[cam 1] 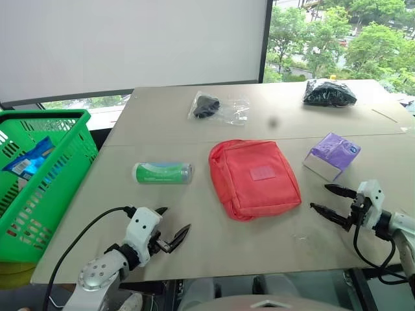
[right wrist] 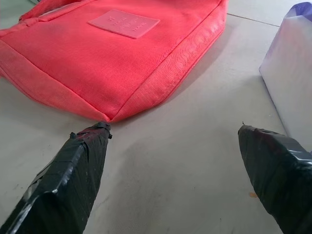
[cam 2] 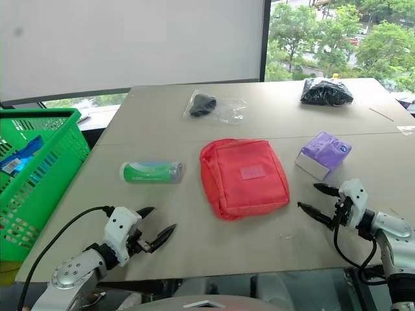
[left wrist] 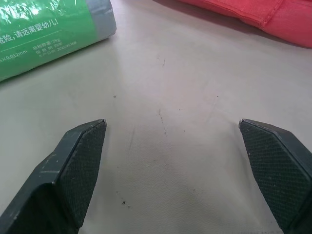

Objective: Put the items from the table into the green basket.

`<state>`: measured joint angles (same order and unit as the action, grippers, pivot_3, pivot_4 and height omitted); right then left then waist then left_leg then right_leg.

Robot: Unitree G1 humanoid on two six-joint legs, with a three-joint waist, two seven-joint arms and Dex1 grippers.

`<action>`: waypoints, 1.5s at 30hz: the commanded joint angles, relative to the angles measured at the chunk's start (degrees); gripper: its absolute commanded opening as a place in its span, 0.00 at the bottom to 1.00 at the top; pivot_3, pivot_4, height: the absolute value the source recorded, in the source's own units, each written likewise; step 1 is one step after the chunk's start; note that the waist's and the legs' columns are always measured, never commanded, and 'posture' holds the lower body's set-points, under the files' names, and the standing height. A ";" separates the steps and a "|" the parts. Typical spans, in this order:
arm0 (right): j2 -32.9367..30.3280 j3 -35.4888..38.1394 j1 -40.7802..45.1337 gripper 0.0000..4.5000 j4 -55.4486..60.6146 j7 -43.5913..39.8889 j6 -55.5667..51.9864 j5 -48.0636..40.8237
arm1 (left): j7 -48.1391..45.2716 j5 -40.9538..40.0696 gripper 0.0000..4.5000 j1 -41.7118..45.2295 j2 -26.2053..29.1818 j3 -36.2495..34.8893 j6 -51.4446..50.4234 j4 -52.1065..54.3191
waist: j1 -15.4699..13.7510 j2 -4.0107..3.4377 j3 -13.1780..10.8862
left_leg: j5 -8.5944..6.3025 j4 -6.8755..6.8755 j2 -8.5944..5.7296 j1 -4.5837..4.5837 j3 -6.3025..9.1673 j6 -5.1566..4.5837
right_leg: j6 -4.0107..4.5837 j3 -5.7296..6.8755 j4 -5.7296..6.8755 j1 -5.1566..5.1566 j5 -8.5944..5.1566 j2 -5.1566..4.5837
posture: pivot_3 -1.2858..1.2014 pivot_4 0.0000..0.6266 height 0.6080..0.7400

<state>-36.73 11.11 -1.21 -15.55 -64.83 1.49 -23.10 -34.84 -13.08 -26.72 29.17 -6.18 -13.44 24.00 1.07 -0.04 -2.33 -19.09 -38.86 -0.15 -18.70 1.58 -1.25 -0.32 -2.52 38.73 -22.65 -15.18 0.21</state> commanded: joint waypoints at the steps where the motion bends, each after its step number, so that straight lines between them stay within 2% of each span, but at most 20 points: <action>1: -0.58 1.06 1.32 1.00 0.87 -0.80 0.91 -0.80 | -0.32 -0.65 1.00 0.06 0.40 -1.22 0.90 1.43 | 0.00 0.00 0.00 | 0.00 0.00 0.00 0.00 0.00 0.00 | 0.00 0.00 0.00 0.00 0.00 0.00 | 0.50 0.00 1.00; 19: -0.28 -1.17 1.58 1.00 6.51 -1.98 -1.28 -0.80 | 0.15 -1.68 1.00 -1.83 -0.60 -1.26 0.63 4.67 | -0.21 -0.02 0.01 | 0.00 0.00 0.01 0.00 0.00 0.00 | 0.00 -0.01 0.01 0.00 0.00 0.00 | 0.51 0.00 1.00; 22: 0.59 -3.69 1.84 1.00 12.41 -1.61 -3.41 -1.41 | -0.71 -2.34 1.00 -2.09 -0.38 -1.65 1.21 5.39 | -0.20 -0.02 0.01 | 0.00 0.00 0.01 0.00 0.00 0.00 | 0.00 0.00 0.01 0.00 0.00 0.00 | 0.50 0.00 1.00; 26: 2.31 -11.22 3.67 1.00 21.86 -0.74 -5.94 1.13 | -7.05 -10.82 1.00 -3.26 1.80 -3.91 -0.24 9.41 | -0.09 0.01 0.00 | 0.00 0.00 0.11 -0.01 0.00 0.00 | 0.00 0.01 0.02 -0.01 0.00 0.06 | 0.50 0.00 1.00; 30: 4.04 -18.43 8.13 1.00 24.37 0.52 -9.25 4.49 | -11.58 -18.82 1.00 -4.11 5.42 -8.29 -2.35 14.31 | -0.27 0.03 0.00 | 0.00 0.00 0.16 0.03 -0.01 0.01 | 0.01 0.03 0.00 -0.02 0.00 0.09 | 0.52 0.00 1.00; 33: 4.39 -24.02 11.97 1.00 21.81 -0.77 -9.21 8.47 | -13.51 -21.83 1.00 -6.09 8.69 -11.65 -4.37 17.78 | -0.39 0.06 0.00 | 0.00 -0.02 0.15 0.08 0.03 0.01 | 0.01 0.06 -0.04 -0.03 0.00 0.08 | 0.53 0.00 1.00; 37: 2.32 -31.15 15.97 1.00 15.39 -2.16 -3.53 18.14 | -14.47 -20.07 1.00 -9.38 11.08 -14.11 -4.59 19.31 | -0.77 0.07 0.00 | 0.00 -0.02 0.15 0.11 0.11 0.01 | 0.03 0.15 -0.18 -0.06 0.00 0.08 | 0.54 0.00 1.00; 39: 3.56 -32.66 18.70 1.00 11.36 1.73 -1.86 22.68 | -14.16 -19.84 1.00 -10.44 10.84 -14.77 -4.37 20.00 | -1.02 0.09 -0.01 | 0.00 -0.02 0.14 0.10 0.12 0.01 | 0.03 0.17 -0.21 -0.06 0.01 0.08 | 0.54 0.00 1.00; 42: 5.58 -32.89 20.94 1.00 9.26 6.55 -5.97 25.51 | -12.99 -19.35 1.00 -11.23 10.00 -14.74 -4.05 21.48 | -1.34 0.22 0.08 | 0.01 -0.02 0.16 0.13 0.11 0.02 | 0.06 0.16 -0.19 -0.05 0.01 0.09 | 0.56 0.00 1.00; 45: 5.61 -33.47 21.23 0.82 9.07 6.24 -6.89 26.29 | -12.09 -19.47 1.00 -11.84 9.30 -14.20 -4.52 23.33 | -1.93 0.46 0.28 | 0.01 -0.02 0.16 0.21 0.11 0.02 | 0.06 0.15 -0.14 0.01 0.01 0.10 | 0.56 0.00 1.00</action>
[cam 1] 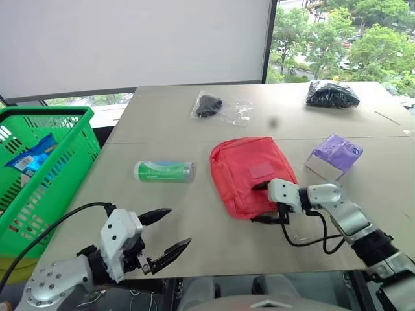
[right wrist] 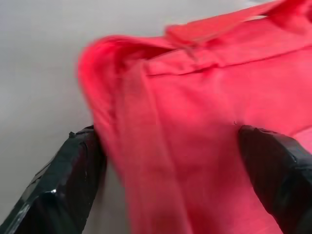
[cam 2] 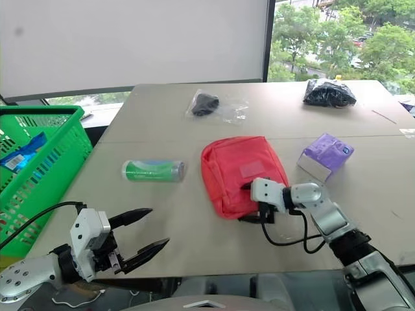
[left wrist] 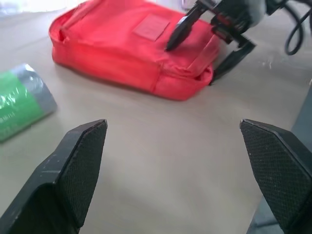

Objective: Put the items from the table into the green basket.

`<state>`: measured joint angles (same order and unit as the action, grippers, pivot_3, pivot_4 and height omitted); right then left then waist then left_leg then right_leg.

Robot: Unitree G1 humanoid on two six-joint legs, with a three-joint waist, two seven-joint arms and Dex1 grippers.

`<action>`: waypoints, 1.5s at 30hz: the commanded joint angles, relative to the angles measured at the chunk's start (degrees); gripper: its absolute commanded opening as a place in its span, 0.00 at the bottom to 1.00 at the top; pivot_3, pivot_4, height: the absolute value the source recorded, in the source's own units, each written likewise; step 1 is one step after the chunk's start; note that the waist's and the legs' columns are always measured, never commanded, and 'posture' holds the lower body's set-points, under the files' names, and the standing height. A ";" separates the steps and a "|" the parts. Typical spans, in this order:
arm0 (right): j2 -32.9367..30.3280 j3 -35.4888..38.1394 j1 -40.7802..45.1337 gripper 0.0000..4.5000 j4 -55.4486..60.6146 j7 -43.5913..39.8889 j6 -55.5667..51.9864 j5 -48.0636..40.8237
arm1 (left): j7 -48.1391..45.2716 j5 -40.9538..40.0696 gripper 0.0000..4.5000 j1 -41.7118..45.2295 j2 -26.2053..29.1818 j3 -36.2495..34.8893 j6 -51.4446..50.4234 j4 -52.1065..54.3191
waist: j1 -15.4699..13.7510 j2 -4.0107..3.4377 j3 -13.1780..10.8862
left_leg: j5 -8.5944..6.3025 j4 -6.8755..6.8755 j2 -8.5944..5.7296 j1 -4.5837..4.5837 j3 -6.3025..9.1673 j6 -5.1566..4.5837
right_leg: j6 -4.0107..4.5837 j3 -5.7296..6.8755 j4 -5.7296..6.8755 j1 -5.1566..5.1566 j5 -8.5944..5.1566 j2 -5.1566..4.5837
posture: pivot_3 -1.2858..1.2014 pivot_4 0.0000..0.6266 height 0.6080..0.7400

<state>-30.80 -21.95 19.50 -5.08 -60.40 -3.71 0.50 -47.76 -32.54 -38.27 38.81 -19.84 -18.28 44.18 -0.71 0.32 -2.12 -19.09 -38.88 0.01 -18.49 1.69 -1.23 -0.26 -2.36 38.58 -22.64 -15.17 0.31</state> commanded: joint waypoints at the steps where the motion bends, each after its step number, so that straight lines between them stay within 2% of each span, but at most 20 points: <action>1: -0.30 -0.34 0.45 0.70 -1.23 2.05 -1.97 2.82 | 0.99 0.05 1.00 -0.41 -0.44 -0.43 0.27 3.48 | -0.19 0.16 0.12 | 0.00 0.00 0.00 0.02 0.00 0.00 | 0.00 0.00 -0.01 0.01 0.00 0.00 | 0.56 0.00 1.00; 2: -0.19 -0.21 0.47 0.63 -1.15 2.46 -1.98 2.97 | 1.12 0.22 1.00 -0.44 -0.53 -0.37 0.34 3.65 | -0.22 0.21 0.16 | 0.00 0.00 0.00 0.02 0.00 0.00 | 0.00 0.00 -0.01 0.01 0.00 -0.01 | 0.56 0.00 1.00; 8: 0.52 0.63 1.33 0.02 -1.52 4.68 -1.23 3.44 | 1.22 1.21 1.00 -0.33 -1.18 0.44 0.83 3.34 | -0.36 0.26 0.24 | 0.00 0.00 0.00 0.01 0.01 0.00 | 0.00 0.01 -0.01 0.02 0.00 -0.01 | 0.56 0.00 1.00; 11: 1.71 1.97 2.48 0.01 -1.36 6.17 -0.44 2.30 | 1.28 1.56 1.00 0.96 -1.29 0.97 0.85 2.83 | -0.38 0.26 0.24 | 0.00 0.00 0.00 -0.01 0.01 0.00 | 0.00 0.01 -0.02 0.00 0.00 -0.01 | 0.56 0.00 1.00; 17: 6.02 8.25 12.02 0.01 -8.89 16.80 7.80 2.63 | 3.84 -1.23 1.00 8.51 -2.53 1.14 -0.42 2.39 | -0.15 0.09 0.10 | 0.00 0.00 -0.01 -0.07 0.02 0.01 | 0.02 0.02 0.01 -0.06 0.01 0.00 | 0.55 0.00 1.00; 23: 3.86 10.16 26.46 0.01 -27.30 30.65 18.75 10.90 | 7.23 -4.82 1.00 15.93 -3.29 2.47 -2.98 2.72 | -0.25 0.09 0.10 | 0.03 0.02 -0.07 -0.26 0.08 0.07 | 0.04 0.03 0.02 -0.30 0.04 -0.07 | 0.55 0.00 1.00; 27: 3.43 6.26 37.22 0.01 -44.17 38.00 23.43 18.93 | 10.09 -4.39 1.00 20.97 -4.36 5.35 -4.80 1.27 | 0.07 0.09 0.10 | 0.14 0.14 -0.19 -0.36 0.04 0.27 | 0.05 -0.02 0.05 -0.46 0.04 -0.19 | 0.54 0.00 1.00; 30: 4.70 2.85 43.06 0.26 -54.91 41.72 25.31 24.01 | 13.22 -3.20 1.00 23.96 -5.51 7.26 -6.55 -0.80 | 0.75 0.08 0.11 | 0.15 0.27 -0.21 -0.38 -0.11 0.28 | 0.05 -0.14 0.06 -0.59 0.04 -0.21 | 0.54 0.00 1.00; 32: 6.45 2.53 44.90 0.48 -59.77 41.84 26.80 24.04 | 16.53 -2.06 1.00 26.07 -5.80 8.17 -9.33 -2.40 | 1.35 0.15 0.15 | 0.16 0.31 -0.22 -0.40 -0.14 0.29 | 0.05 -0.16 0.11 -0.66 0.04 -0.22 | 0.54 0.00 1.00; 34: 8.78 5.14 45.20 0.75 -61.64 37.11 26.47 20.22 | 19.01 0.88 1.00 26.78 -4.96 8.85 -11.31 -3.14 | 1.87 0.16 0.16 | 0.16 0.33 -0.21 -0.39 -0.14 0.29 | 0.06 -0.17 0.16 -0.67 0.03 -0.22 | 0.54 0.00 1.00; 37: 10.92 11.30 43.06 0.99 -58.46 24.14 24.86 10.14 | 22.18 3.42 1.00 26.05 -4.66 7.20 -13.07 -2.62 | 2.16 0.16 0.15 | 0.16 0.34 -0.20 -0.41 -0.16 0.29 | 0.05 -0.20 0.20 -0.73 0.04 -0.23 | 0.55 0.00 1.00; 39: 11.05 14.07 40.38 0.99 -53.62 14.56 22.02 4.08 | 22.49 4.03 1.00 24.85 -4.30 5.12 -13.00 -1.97 | 1.85 0.15 0.15 | 0.15 0.34 -0.19 -0.44 -0.10 0.27 | 0.04 -0.14 0.20 -0.73 0.04 -0.27 | 0.55 0.00 1.00; 42: 8.08 15.70 31.54 0.99 -34.41 -3.89 8.39 -8.39 | 17.61 6.62 1.00 21.22 0.46 0.09 -10.09 -2.24 | 1.04 0.16 0.16 | 0.10 0.36 -0.20 -0.48 0.02 0.18 | 0.04 -0.04 0.20 -0.74 0.04 -0.33 | 0.56 0.00 1.00; 45: 4.03 15.87 24.33 0.99 -14.77 -11.28 -9.87 -18.78 | 12.36 8.51 1.00 20.41 6.13 -3.15 -8.05 -5.39 | -0.49 0.11 0.13 | 0.02 0.39 -0.22 -0.63 0.21 0.04 | 0.05 0.12 0.16 -0.83 0.03 -0.39 | 0.55 0.00 1.00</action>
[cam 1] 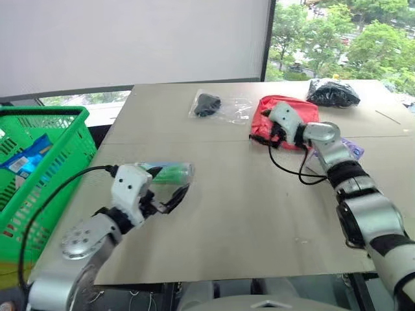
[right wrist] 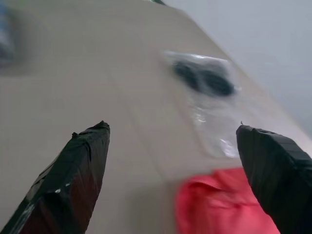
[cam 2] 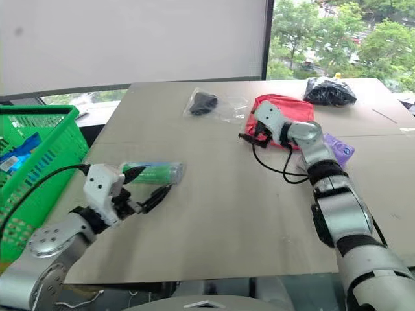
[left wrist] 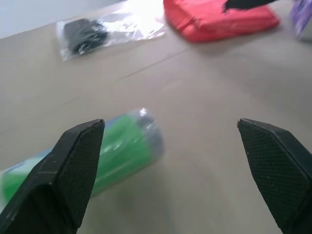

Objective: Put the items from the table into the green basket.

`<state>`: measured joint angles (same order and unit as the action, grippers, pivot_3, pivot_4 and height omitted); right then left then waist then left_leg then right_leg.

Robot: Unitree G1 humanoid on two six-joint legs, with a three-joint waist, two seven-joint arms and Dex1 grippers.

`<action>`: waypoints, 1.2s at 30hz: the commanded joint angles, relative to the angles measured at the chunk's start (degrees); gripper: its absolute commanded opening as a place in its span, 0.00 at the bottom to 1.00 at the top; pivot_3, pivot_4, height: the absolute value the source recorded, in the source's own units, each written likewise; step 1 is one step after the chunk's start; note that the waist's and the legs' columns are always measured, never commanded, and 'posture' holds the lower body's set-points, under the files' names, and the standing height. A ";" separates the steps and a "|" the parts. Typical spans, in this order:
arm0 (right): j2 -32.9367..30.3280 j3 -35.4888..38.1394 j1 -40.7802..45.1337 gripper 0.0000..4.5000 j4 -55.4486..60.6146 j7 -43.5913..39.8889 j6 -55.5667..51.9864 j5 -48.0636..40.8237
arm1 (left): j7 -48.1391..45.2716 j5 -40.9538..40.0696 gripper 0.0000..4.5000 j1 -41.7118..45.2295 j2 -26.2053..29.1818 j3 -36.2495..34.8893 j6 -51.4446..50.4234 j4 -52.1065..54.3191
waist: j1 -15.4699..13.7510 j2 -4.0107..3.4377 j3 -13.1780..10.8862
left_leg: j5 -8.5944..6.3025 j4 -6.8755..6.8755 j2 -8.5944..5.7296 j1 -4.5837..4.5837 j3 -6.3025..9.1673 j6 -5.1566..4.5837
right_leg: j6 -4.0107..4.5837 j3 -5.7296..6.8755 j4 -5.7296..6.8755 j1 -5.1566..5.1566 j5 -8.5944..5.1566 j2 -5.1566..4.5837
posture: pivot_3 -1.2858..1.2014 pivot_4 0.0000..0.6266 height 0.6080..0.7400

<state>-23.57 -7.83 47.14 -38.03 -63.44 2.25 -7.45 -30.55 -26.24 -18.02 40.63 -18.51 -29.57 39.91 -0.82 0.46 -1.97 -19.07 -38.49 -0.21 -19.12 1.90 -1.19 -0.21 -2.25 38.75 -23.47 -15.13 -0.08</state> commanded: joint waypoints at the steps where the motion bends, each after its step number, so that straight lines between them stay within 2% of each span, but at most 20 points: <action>1: -4.67 1.89 -5.43 0.99 24.10 -9.12 -21.19 -14.03 | -7.23 3.61 1.00 0.26 6.86 -4.76 4.67 -3.17 | -0.62 -0.13 -0.04 | 0.00 -0.01 -0.01 -0.13 0.07 0.00 | 0.01 0.08 -0.02 -0.09 0.00 -0.04 | 0.55 0.00 1.00; 3: -7.05 2.37 -8.71 0.99 33.07 -9.26 -29.04 -18.44 | -11.43 7.01 1.00 1.17 11.54 -3.89 7.94 -8.16 | -1.02 -0.23 -0.08 | 0.02 -0.05 -0.07 -0.29 0.10 0.03 | 0.01 0.13 0.01 -0.25 0.00 -0.09 | 0.55 0.00 1.00; 7: -10.13 2.88 -13.23 0.99 42.87 -7.34 -34.51 -21.33 | -17.56 13.86 1.00 6.94 17.22 2.97 17.11 -20.59 | -1.37 -0.31 -0.04 | 0.08 -0.04 -0.11 -0.19 0.11 0.13 | 0.06 0.17 0.08 -0.21 0.02 -0.06 | 0.53 0.00 1.00; 14: -11.01 3.96 -20.09 0.99 55.64 -0.74 -39.11 -23.84 | -25.15 18.68 1.00 30.54 12.12 15.49 30.66 -48.42 | -0.55 -0.28 -0.03 | 0.10 -0.28 -0.15 -0.45 0.20 0.15 | 0.04 0.31 0.06 -0.27 0.04 -0.02 | 0.49 0.00 1.00; 18: -11.41 4.70 -22.56 0.99 57.68 1.98 -38.49 -23.60 | -30.67 20.63 1.00 43.45 8.33 19.99 36.99 -65.46 | 1.49 -0.19 0.01 | 0.12 -0.64 -0.15 -0.71 0.27 0.18 | 0.02 0.45 0.06 -0.35 0.05 -0.03 | 0.47 0.00 1.00; 21: -11.46 5.16 -22.96 0.99 57.75 3.23 -38.19 -23.67 | -38.83 21.88 1.00 49.95 7.11 23.76 37.57 -76.54 | 2.85 -0.11 0.06 | 0.00 -0.71 -0.17 -0.71 0.18 -0.03 | -0.01 0.40 0.06 -0.34 0.05 -0.05 | 0.46 0.00 1.00; 25: -11.42 5.59 -22.94 0.99 57.77 4.52 -38.26 -24.19 | -52.88 25.12 1.00 55.56 7.51 29.54 35.04 -88.73 | 5.18 -0.14 0.09 | -0.01 -0.73 -0.20 -0.63 0.18 -0.06 | -0.02 0.48 0.11 -0.26 0.05 0.02 | 0.45 0.00 1.00; 29: -11.52 5.27 -22.79 0.99 57.58 5.30 -38.00 -23.91 | -59.17 28.03 1.00 58.92 7.24 31.99 36.04 -96.17 | 7.66 -0.23 0.25 | -0.02 -0.79 -0.14 -0.63 0.27 -0.07 | -0.02 0.47 0.12 -0.23 0.04 0.05 | 0.44 0.00 1.00; 33: -11.67 5.26 -22.56 0.99 57.95 5.87 -38.43 -24.26 | -59.04 31.03 1.00 60.81 6.61 32.93 40.04 -99.84 | 8.70 -0.26 0.31 | -0.04 -0.80 -0.15 -0.63 0.27 -0.10 | -0.05 0.36 0.12 -0.23 0.04 -0.02 | 0.45 0.00 1.00; 34: -11.65 5.17 -22.42 1.00 57.84 5.93 -38.41 -24.24 | -58.21 30.97 0.94 61.30 6.04 32.35 40.47 -100.47 | 8.92 -0.26 0.31 | -0.04 -0.80 -0.16 -0.63 0.27 -0.10 | -0.05 0.36 0.12 -0.23 0.04 -0.03 | 0.45 0.00 1.00; 35: -11.62 5.07 -22.31 1.00 57.71 5.98 -38.36 -24.18 | -57.66 30.83 0.94 61.58 5.58 31.81 41.20 -100.83 | 9.12 -0.26 0.32 | -0.04 -0.80 -0.15 -0.63 0.28 -0.10 | -0.05 0.36 0.12 -0.23 0.04 -0.04 | 0.45 0.00 1.00; 36: -11.62 4.94 -22.23 1.00 57.58 5.96 -38.19 -24.08 | -57.33 30.74 0.88 61.79 5.19 31.34 41.57 -101.09 | 9.22 -0.28 0.33 | -0.04 -0.80 -0.15 -0.63 0.29 -0.11 | -0.05 0.37 0.12 -0.23 0.04 -0.06 | 0.45 0.00 1.00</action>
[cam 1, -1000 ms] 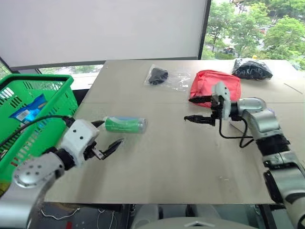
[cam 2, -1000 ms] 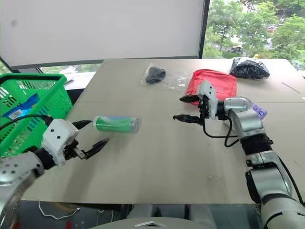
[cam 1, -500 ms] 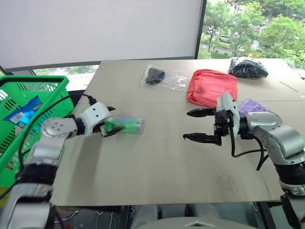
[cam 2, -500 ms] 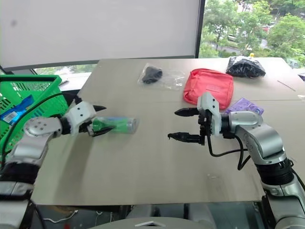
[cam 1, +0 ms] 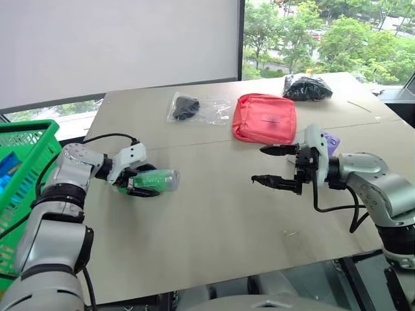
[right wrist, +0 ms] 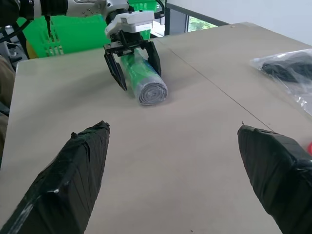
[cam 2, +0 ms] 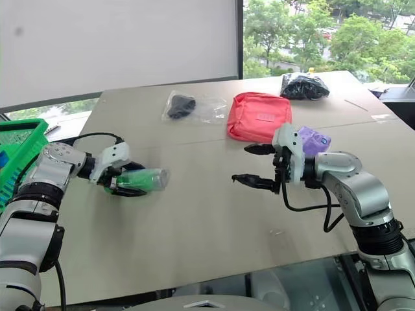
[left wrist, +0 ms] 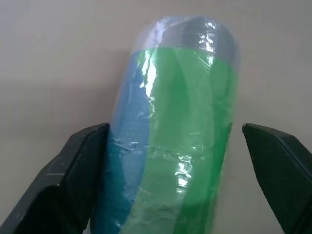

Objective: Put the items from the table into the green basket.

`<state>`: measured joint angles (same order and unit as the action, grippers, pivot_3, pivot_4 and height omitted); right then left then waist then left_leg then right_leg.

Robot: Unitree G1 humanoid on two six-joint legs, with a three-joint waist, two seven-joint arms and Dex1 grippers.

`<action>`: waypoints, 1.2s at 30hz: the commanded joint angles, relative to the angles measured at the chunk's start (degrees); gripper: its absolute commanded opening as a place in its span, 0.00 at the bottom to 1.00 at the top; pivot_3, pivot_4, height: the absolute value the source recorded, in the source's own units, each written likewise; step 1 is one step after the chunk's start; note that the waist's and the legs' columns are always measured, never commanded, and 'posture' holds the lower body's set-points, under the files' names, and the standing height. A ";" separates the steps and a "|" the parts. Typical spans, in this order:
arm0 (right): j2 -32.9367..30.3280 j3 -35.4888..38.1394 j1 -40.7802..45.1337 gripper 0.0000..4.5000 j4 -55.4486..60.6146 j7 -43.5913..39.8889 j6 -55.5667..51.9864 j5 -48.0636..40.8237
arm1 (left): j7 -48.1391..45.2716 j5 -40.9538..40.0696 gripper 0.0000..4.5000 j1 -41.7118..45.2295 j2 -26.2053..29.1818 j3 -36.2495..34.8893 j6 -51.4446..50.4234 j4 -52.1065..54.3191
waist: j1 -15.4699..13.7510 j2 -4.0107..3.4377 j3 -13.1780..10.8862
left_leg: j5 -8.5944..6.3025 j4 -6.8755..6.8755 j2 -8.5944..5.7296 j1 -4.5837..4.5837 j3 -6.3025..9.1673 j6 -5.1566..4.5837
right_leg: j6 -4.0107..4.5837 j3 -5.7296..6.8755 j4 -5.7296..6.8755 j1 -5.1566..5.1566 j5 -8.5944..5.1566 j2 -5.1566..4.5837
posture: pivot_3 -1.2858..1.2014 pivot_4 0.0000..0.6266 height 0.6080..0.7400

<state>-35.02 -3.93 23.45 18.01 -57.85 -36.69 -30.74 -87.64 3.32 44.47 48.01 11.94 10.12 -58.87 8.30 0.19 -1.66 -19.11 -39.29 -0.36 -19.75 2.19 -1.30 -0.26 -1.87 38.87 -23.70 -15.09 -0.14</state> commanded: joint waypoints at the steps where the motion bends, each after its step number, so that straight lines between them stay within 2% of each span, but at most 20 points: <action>1: -0.17 0.91 1.52 1.00 1.46 0.36 0.86 -0.69 | -0.56 1.06 0.79 -0.80 -2.37 0.60 2.19 -2.15 | 0.16 -0.03 0.02 | 0.00 0.00 0.00 0.00 0.01 0.00 | 0.00 0.01 0.00 0.00 0.00 -0.02 | 0.45 0.00 1.00; 3: -0.03 0.71 1.78 1.00 1.23 0.33 0.99 -0.65 | -0.74 1.41 0.62 -1.49 -2.28 0.50 3.26 -1.22 | 0.06 -0.12 0.11 | 0.00 0.00 0.00 0.00 0.04 0.00 | -0.01 0.03 0.01 0.00 0.00 -0.05 | 0.45 0.00 1.00; 5: 0.21 0.60 2.25 1.00 0.96 0.30 1.00 -0.77 | 0.49 1.79 0.50 -2.31 -2.02 0.33 5.60 0.07 | -0.06 -0.18 0.18 | 0.00 0.00 -0.02 -0.01 0.06 -0.01 | -0.01 0.06 0.03 0.00 0.01 -0.10 | 0.45 0.00 1.00; 9: 1.25 0.34 3.75 1.00 0.11 0.42 1.13 -0.98 | 9.85 0.73 0.48 -1.54 -2.86 -3.11 6.32 2.55 | -0.71 -0.25 0.27 | 0.00 0.00 -0.02 0.00 0.12 0.00 | -0.01 0.09 0.07 0.00 0.01 -0.12 | 0.46 0.00 1.00; 11: 2.92 0.33 5.31 1.00 -0.45 0.91 1.25 -1.56 | 18.45 -2.28 0.48 1.57 -2.62 -8.64 3.27 5.13 | -1.58 -0.23 0.25 | 0.00 -0.02 -0.03 0.01 0.15 0.00 | -0.03 0.12 0.12 0.01 0.03 -0.13 | 0.47 0.00 1.00; 16: 8.45 1.14 9.28 1.00 -3.34 2.53 2.16 -3.27 | 41.70 -4.24 0.48 8.80 2.98 -20.13 -6.89 10.76 | -2.17 0.77 0.02 | 0.07 -0.16 -0.03 -0.23 0.60 0.12 | -0.04 0.47 0.24 -0.11 0.05 -0.10 | 0.48 0.00 1.00; 19: 11.52 1.30 11.48 1.00 -5.62 2.90 4.43 -3.07 | 49.31 -4.41 0.48 8.40 7.74 -24.94 -13.94 14.51 | -1.24 0.80 0.09 | 0.25 -0.15 -0.12 -0.81 0.59 0.45 | -0.02 0.41 0.37 -0.83 0.07 -0.16 | 0.49 0.00 1.00; 20: 12.41 1.22 12.15 1.00 -6.25 2.79 5.10 -3.09 | 52.69 -4.04 0.48 7.86 9.78 -26.61 -16.22 14.69 | -0.98 0.76 0.12 | 0.25 -0.15 -0.28 -0.96 0.60 0.45 | -0.02 0.34 0.93 -1.14 0.07 -0.29 | 0.50 0.00 1.00; 24: 14.63 0.74 14.16 1.00 -7.93 1.37 6.21 -3.93 | 63.63 -3.17 0.48 1.99 17.40 -33.54 -21.67 13.75 | -0.24 0.68 0.15 | 0.20 0.11 -0.78 -1.06 1.02 0.36 | -0.02 0.26 0.98 -1.64 0.07 -0.54 | 0.51 0.00 1.00; 26: 15.38 0.56 14.98 1.00 -8.34 0.81 6.04 -4.50 | 67.48 -4.53 0.48 -2.16 19.71 -38.03 -24.25 13.07 | -0.29 0.72 0.18 | 0.20 0.09 -0.90 -1.12 1.32 0.36 | -0.02 0.31 0.97 -1.67 0.06 -0.55 | 0.52 0.00 1.00; 29: 15.94 0.41 16.02 1.00 -8.75 0.18 5.60 -5.27 | 69.34 -4.84 0.48 -8.95 21.17 -41.14 -25.72 13.08 | -1.41 0.84 0.24 | 0.23 -0.03 -1.05 -1.20 1.52 0.43 | -0.02 0.43 0.96 -1.65 0.07 -0.67 | 0.52 0.00 1.00; 34: 16.34 0.10 16.69 1.00 -9.56 -0.65 4.41 -6.52 | 69.83 -6.27 0.48 -13.37 19.03 -41.71 -26.35 12.63 | -4.80 1.14 0.43 | 0.37 -0.06 -1.12 -1.11 1.64 0.66 | -0.02 0.60 0.97 -1.48 0.07 -0.76 | 0.53 0.00 1.00; 35: 16.22 -0.17 16.67 1.00 -9.68 -0.84 4.58 -6.31 | 70.38 -5.70 0.69 -13.77 19.04 -40.93 -25.59 11.98 | -5.63 1.16 0.44 | 0.39 -0.06 -1.13 -1.10 1.70 0.69 | -0.02 0.65 0.97 -1.45 0.06 -0.76 | 0.53 0.00 1.00; 36: 16.09 -0.32 16.64 1.00 -9.76 -0.95 4.73 -6.11 | 70.90 -5.28 0.74 -13.70 18.92 -40.20 -24.59 11.13 | -6.17 1.18 0.46 | 0.41 -0.06 -1.13 -1.04 1.74 0.73 | -0.01 0.69 0.98 -1.41 0.06 -0.76 | 0.53 0.00 1.00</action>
<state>-18.78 -4.57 38.83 7.88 -58.33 -32.39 -36.19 -18.20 -2.35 29.92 65.98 -28.67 -17.11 -48.33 2.13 1.38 -1.20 -18.69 -39.34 -1.49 -20.81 3.95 -0.54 -0.27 -1.16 39.85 -25.10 -15.03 -0.90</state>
